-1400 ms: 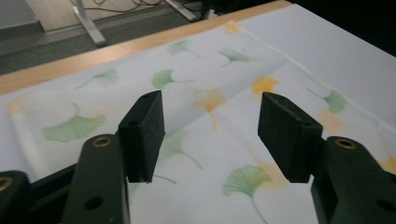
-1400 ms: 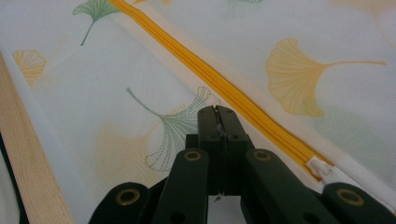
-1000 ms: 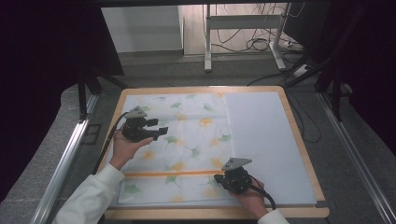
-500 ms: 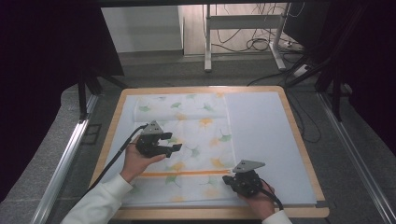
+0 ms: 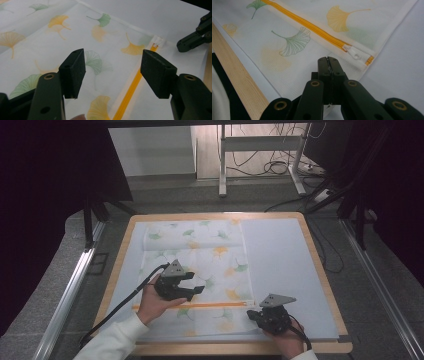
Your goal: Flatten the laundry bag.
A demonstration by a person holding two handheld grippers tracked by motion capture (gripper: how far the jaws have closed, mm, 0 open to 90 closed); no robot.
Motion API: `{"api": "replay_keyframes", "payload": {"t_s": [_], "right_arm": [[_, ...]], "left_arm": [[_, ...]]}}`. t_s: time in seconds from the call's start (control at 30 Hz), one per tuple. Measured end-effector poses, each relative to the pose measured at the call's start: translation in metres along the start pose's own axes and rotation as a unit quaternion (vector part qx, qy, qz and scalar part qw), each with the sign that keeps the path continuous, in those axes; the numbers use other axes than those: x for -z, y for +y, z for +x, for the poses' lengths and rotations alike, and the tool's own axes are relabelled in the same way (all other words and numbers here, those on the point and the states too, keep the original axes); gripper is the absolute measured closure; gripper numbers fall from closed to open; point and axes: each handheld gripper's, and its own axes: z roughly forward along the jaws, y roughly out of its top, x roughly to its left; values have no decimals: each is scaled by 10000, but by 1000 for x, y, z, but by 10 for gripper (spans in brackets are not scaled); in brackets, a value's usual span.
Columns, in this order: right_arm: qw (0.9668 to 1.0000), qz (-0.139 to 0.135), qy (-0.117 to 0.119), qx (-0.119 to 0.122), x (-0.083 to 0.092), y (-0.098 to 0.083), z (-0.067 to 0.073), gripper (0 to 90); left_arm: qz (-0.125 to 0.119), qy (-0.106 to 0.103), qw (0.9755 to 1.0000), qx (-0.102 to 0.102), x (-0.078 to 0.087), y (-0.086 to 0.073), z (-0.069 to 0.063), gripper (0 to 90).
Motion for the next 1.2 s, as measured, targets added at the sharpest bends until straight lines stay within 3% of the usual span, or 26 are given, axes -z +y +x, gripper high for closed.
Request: {"api": "replay_keyframes", "payload": {"t_s": [0.33, 0.83, 1.2], "right_arm": [[9999, 98, 9, 54, -4, 2, 0, 888], [9999, 145, 10, 65, -7, 3, 0, 888], [9998, 155, 6, 83, -7, 3, 0, 888]], "left_arm": [[112, -129, 9998, -127, -11, 1, -13, 349], [396, -261, 9976, -495, -34, 11, -42, 356], [445, -389, 9976, -349, -52, 17, -46, 362]]}}
